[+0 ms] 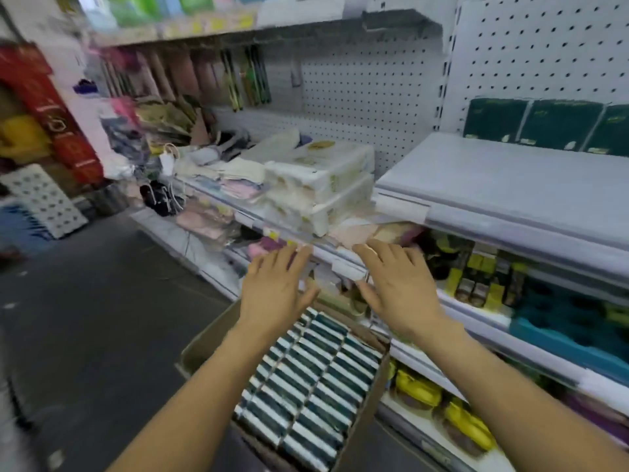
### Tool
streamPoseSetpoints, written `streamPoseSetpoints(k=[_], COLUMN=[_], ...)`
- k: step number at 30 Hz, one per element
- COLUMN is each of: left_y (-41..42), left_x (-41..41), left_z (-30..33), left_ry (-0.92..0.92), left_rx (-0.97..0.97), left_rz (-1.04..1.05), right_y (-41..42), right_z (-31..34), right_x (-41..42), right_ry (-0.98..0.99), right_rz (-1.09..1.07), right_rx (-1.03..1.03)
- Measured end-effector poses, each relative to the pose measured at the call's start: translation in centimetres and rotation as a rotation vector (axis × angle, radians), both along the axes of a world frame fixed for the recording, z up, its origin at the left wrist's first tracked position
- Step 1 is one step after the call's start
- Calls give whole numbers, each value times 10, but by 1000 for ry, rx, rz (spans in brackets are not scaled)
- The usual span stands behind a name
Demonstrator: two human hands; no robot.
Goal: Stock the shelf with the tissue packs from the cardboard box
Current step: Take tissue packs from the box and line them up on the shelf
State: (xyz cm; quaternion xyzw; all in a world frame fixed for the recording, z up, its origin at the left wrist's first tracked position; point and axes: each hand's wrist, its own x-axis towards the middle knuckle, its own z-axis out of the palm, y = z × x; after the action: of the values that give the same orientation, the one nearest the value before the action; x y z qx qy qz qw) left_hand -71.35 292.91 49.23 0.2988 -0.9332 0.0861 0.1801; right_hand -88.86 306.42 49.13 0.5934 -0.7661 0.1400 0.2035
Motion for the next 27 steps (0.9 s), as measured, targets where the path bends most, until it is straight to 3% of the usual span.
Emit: streamPoseSetpoints(k=[12, 21, 27], left_y=[-131, -209, -241], left_x=[103, 87, 74], left_z=[-102, -215, -284], left_ry=[-143, -159, -198], left_rx=[311, 706, 867], left_rz=[107, 268, 346], right_y=[-126, -219, -297], right_z=[-98, -186, -249], right_x=[77, 53, 32], right_ry=[-229, -329, -358], right_rz=[-41, -32, 29], right_rx=[284, 571, 607])
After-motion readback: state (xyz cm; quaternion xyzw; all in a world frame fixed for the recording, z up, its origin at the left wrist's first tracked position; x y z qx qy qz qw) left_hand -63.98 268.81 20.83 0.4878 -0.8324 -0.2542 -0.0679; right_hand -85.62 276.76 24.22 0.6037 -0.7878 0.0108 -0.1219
